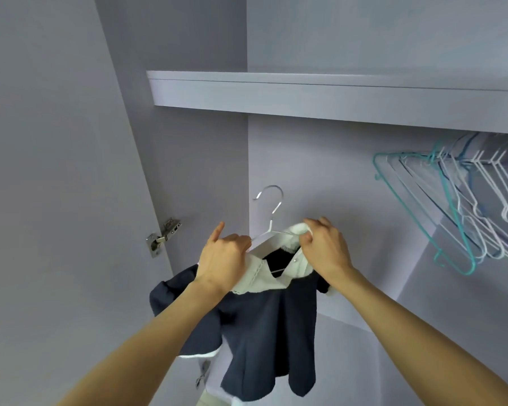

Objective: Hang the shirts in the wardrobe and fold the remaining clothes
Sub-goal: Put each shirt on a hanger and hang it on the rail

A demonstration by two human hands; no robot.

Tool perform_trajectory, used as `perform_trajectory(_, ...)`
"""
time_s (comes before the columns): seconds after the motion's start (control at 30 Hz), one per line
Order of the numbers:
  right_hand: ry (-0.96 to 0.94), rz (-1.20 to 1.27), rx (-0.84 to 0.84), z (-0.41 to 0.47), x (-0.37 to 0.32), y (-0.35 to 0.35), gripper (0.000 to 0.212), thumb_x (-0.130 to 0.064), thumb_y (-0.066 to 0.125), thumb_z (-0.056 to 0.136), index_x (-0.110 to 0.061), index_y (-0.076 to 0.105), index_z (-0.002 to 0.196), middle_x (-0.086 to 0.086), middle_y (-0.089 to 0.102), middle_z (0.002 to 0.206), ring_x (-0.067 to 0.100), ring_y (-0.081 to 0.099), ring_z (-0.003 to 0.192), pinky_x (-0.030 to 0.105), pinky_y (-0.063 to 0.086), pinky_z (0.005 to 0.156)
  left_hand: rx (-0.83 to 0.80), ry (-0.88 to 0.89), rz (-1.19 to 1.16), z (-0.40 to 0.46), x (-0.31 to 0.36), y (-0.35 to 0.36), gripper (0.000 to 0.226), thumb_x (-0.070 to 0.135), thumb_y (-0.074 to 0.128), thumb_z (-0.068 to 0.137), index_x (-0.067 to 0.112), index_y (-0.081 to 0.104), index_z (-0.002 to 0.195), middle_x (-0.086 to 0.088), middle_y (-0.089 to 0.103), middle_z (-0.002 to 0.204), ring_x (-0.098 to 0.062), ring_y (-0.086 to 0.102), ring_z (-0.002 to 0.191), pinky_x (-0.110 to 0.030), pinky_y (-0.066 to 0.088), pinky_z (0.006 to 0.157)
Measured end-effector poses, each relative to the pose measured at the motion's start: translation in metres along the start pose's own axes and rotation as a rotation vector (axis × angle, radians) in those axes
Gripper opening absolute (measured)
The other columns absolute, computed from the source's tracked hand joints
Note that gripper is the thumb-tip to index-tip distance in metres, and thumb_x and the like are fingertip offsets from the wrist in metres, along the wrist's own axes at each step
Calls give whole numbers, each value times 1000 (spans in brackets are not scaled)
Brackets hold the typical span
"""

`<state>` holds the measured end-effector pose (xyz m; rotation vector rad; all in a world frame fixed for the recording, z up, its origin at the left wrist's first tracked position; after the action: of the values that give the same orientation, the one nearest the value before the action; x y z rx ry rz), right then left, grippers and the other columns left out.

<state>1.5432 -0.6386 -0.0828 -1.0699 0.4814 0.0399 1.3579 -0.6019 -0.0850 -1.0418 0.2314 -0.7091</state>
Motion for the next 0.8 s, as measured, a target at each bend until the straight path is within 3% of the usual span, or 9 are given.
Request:
perform_trajectory(0.07,-51,118,145,-3,-6,-20,35,-8,50,85,-10,62,118,13,59,106,35,60,84,34,44,71,-14,-102,-6,-1,-10,-5,22,-18,55,70,0,66,73,-16,58,56,-35,58,56,-45,51,86)
perform_trajectory(0.17,-236,36,-38,-25,-12,-14,22,-29,51,86,-22,60,67,-7,50,65,20,48,57,27,37,57,73,-151,-46,8,-23,-17,22,-20,58,67,-1,66,76,-16,62,62,-36,60,61,-32,42,53)
perform_trajectory(0.27,-139,21,-104,-30,14,-5,34,-38,46,91,-20,61,66,-8,50,63,15,49,60,26,37,57,197,-99,-152,12,-28,-28,19,-19,61,73,-2,69,80,-15,65,69,-35,61,65,-32,44,63)
perform_trajectory(0.3,-85,64,-18,-23,24,-10,23,-31,48,92,-20,68,87,-5,58,79,18,55,74,29,42,63,222,-95,-180,12,-30,-32,16,-15,60,79,-2,69,83,-15,65,72,-36,60,68,-30,42,66)
perform_trajectory(0.37,52,101,45,-6,41,-16,37,-19,49,93,-16,50,130,5,53,121,26,53,108,38,46,79,277,-60,-197,11,-30,-39,14,-10,58,83,-3,69,85,-15,64,73,-35,59,69,-30,40,70)
perform_trajectory(0.43,140,52,-89,6,52,-8,48,-18,46,95,-15,33,141,7,39,138,31,49,116,43,45,86,320,-27,-187,12,-31,-47,15,-11,58,82,-3,70,86,-15,65,74,-34,59,69,-31,42,72)
perform_trajectory(0.53,172,-3,-248,11,56,11,12,-20,41,98,-13,50,93,7,54,94,31,54,89,37,45,73,363,-51,-177,13,-42,-58,18,-11,58,81,-2,71,89,-14,65,73,-34,59,66,-29,43,65)
perform_trajectory(0.57,155,8,-237,12,54,15,20,-19,41,98,-13,43,79,6,50,80,29,50,79,34,41,66,369,-58,-173,11,-45,-61,19,-9,55,81,-2,71,89,-14,64,72,-33,59,64,-28,43,62)
perform_trajectory(0.8,189,279,98,1,65,8,22,-8,46,95,2,52,76,16,54,72,32,53,68,35,41,60,366,-262,-189,2,-77,-59,33,-18,47,78,-2,71,94,-20,63,78,-37,62,68,-43,50,60)
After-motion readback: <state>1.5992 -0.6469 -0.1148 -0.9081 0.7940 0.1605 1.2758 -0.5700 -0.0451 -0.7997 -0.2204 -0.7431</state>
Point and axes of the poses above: each hand's wrist, its own z-axis towards the middle knuckle, its own y-axis out of the palm, x = y × z, the point moved 5 cm from there along z, towards the middle knuckle
